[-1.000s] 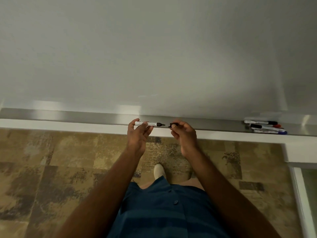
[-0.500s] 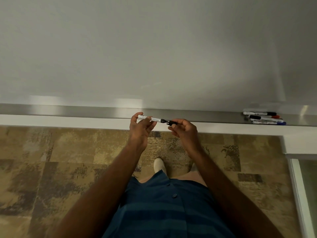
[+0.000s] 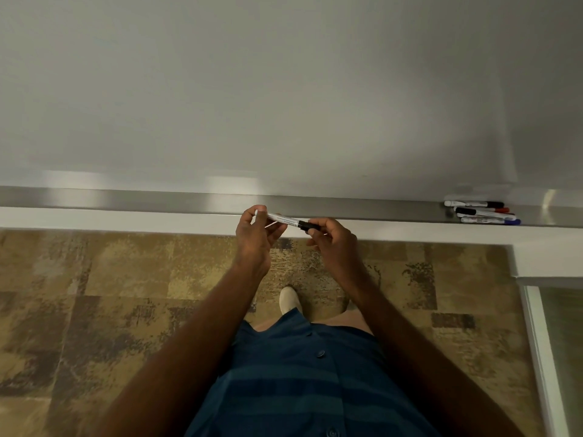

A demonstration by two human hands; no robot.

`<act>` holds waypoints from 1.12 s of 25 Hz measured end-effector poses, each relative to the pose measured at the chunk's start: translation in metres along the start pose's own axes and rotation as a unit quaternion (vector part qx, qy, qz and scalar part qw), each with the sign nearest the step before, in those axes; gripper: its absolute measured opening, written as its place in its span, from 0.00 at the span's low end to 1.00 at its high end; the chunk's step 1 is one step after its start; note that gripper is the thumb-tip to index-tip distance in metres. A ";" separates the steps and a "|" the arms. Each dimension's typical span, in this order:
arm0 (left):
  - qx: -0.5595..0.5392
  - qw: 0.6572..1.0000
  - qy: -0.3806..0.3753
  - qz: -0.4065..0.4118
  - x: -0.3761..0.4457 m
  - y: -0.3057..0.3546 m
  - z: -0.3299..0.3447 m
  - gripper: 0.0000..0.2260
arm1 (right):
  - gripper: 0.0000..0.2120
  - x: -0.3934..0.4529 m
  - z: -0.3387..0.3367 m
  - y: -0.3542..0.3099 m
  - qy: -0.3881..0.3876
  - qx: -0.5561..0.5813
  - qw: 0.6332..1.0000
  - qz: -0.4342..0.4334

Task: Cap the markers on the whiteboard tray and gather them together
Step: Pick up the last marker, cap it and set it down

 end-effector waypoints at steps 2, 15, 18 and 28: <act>0.002 1.000 0.027 -0.003 0.000 0.002 -0.001 0.07 | 0.11 -0.003 0.002 -0.003 -0.012 -0.054 0.998 -0.029; -0.012 0.999 0.027 0.014 0.001 0.013 0.005 0.06 | 0.09 -0.001 0.013 -0.026 0.013 -0.045 0.997 -0.069; -0.022 0.999 0.032 -0.013 0.008 0.006 -0.007 0.05 | 0.10 0.016 0.017 -0.035 -0.040 -0.040 0.996 -0.067; 0.624 0.727 0.016 0.286 0.060 0.014 -0.026 0.13 | 0.08 0.088 0.021 0.020 -0.022 -0.201 0.978 -0.052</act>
Point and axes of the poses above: each hand's wrist, its own x-axis towards the middle knuckle, its own z-axis out of the palm, y = z × x, the point moved 1 cm from there along x, towards the middle knuckle, and after that the axes turned 10 degrees about x, right-handed, at the moved point
